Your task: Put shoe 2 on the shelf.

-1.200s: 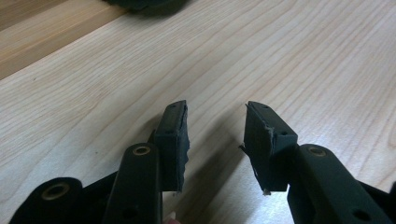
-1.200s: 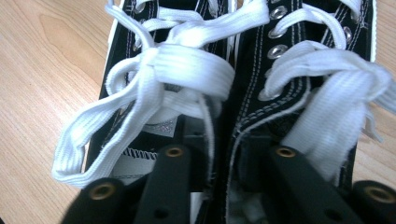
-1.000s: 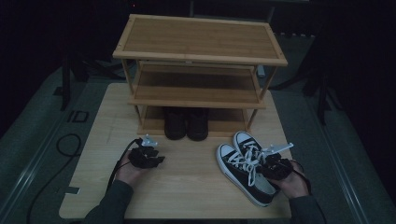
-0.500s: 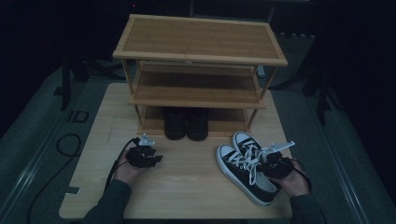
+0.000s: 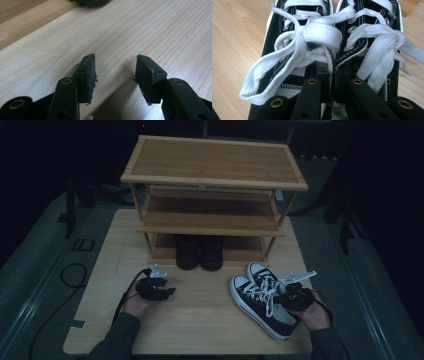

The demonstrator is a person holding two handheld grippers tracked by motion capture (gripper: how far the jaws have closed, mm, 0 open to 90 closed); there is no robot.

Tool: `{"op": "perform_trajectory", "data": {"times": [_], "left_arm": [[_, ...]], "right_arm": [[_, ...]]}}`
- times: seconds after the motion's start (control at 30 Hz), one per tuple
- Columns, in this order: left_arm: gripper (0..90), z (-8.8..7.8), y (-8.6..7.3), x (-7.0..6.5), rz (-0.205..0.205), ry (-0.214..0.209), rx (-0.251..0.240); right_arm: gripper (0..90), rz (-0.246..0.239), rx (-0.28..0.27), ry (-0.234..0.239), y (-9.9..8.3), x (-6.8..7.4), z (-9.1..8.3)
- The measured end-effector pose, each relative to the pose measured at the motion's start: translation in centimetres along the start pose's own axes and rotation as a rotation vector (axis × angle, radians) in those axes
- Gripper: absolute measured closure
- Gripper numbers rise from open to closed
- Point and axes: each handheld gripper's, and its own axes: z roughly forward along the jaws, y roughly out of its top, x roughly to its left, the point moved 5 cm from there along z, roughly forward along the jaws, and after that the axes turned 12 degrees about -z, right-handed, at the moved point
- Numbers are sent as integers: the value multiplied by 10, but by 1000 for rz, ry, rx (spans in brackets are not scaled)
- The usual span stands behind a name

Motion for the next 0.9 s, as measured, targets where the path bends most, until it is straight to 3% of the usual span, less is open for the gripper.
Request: {"op": "perform_trajectory", "data": {"times": [0.5, 0.9], "left_arm": [[506, 0, -1, 0, 1, 1, -10], [506, 0, -1, 0, 5, 0, -11]], "right_arm": [[861, -25, -48, -3, 15, 1, -6], [860, -96, -49, 3, 29, 0, -17]]}}
